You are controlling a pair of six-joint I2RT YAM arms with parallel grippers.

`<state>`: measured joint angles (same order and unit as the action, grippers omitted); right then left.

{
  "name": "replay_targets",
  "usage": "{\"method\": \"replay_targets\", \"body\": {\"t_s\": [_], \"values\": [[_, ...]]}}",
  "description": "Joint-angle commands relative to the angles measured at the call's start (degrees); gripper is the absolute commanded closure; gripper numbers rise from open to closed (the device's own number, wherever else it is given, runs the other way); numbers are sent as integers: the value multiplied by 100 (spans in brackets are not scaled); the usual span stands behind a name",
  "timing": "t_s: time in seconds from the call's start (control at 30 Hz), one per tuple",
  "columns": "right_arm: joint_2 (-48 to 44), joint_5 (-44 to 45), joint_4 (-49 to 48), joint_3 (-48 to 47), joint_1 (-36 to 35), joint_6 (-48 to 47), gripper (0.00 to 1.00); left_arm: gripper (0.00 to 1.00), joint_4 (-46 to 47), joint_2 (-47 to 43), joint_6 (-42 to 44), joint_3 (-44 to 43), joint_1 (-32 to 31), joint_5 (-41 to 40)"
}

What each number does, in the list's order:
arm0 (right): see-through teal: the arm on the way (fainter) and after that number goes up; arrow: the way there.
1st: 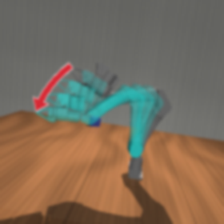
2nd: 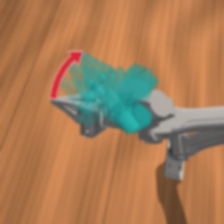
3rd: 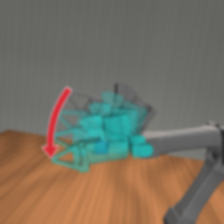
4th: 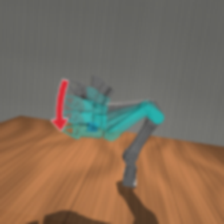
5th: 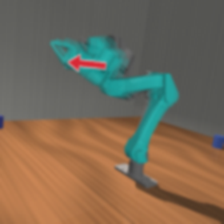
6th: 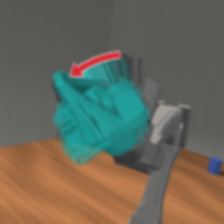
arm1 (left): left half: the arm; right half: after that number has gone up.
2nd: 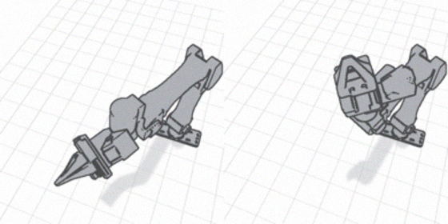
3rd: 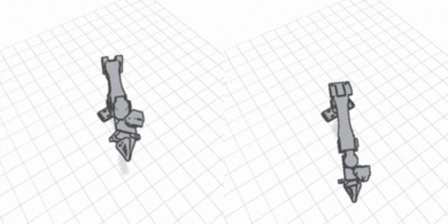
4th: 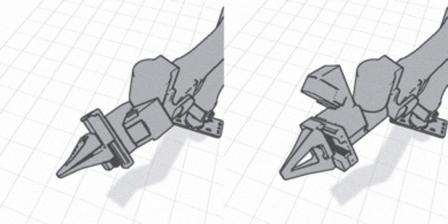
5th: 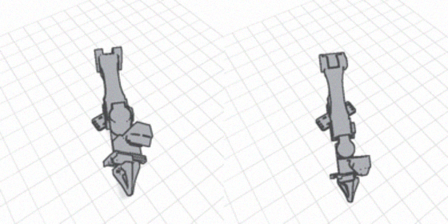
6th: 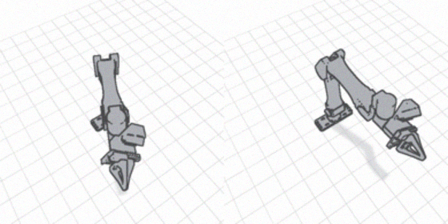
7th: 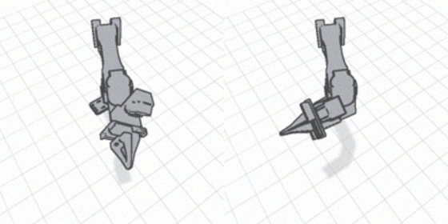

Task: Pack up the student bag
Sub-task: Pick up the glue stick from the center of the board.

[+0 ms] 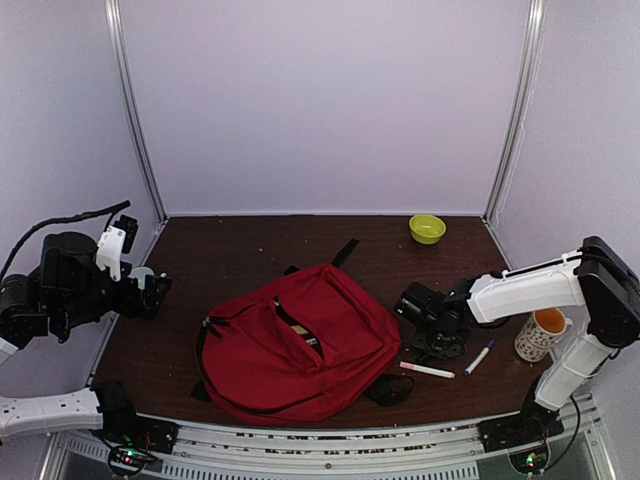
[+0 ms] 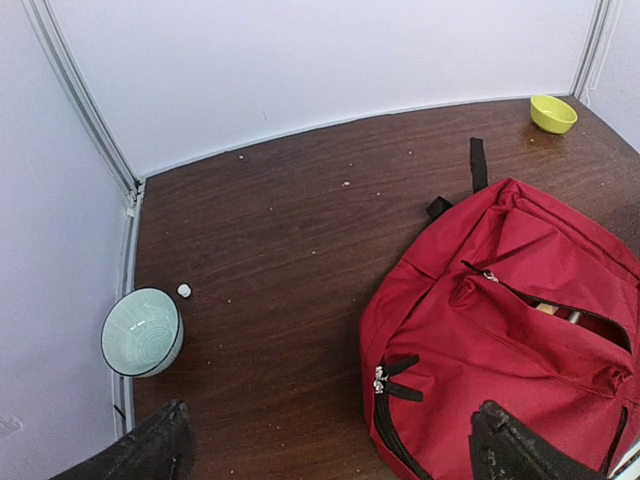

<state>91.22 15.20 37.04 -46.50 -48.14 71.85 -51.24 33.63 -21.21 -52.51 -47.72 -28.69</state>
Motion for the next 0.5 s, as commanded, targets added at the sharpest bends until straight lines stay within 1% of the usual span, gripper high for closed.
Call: {"method": "replay_targets", "body": {"t_s": [0.0, 0.1, 0.23, 0.3, 0.47], "values": [[234, 88, 177, -79, 19, -263, 55, 2, 88, -74, 91, -30, -18, 52], [256, 88, 179, -109, 20, -368, 66, 2, 88, -60, 91, -28, -19, 63], [239, 121, 239, -171, 21, -462, 77, 2, 88, -49, 100, -37, -22, 87], [195, 162, 270, -189, 17, -499, 78, 2, 88, -45, 108, -40, -14, 100], [-30, 375, 406, -284, 17, -635, 85, 2, 88, -36, 122, -40, -17, 167]]}}
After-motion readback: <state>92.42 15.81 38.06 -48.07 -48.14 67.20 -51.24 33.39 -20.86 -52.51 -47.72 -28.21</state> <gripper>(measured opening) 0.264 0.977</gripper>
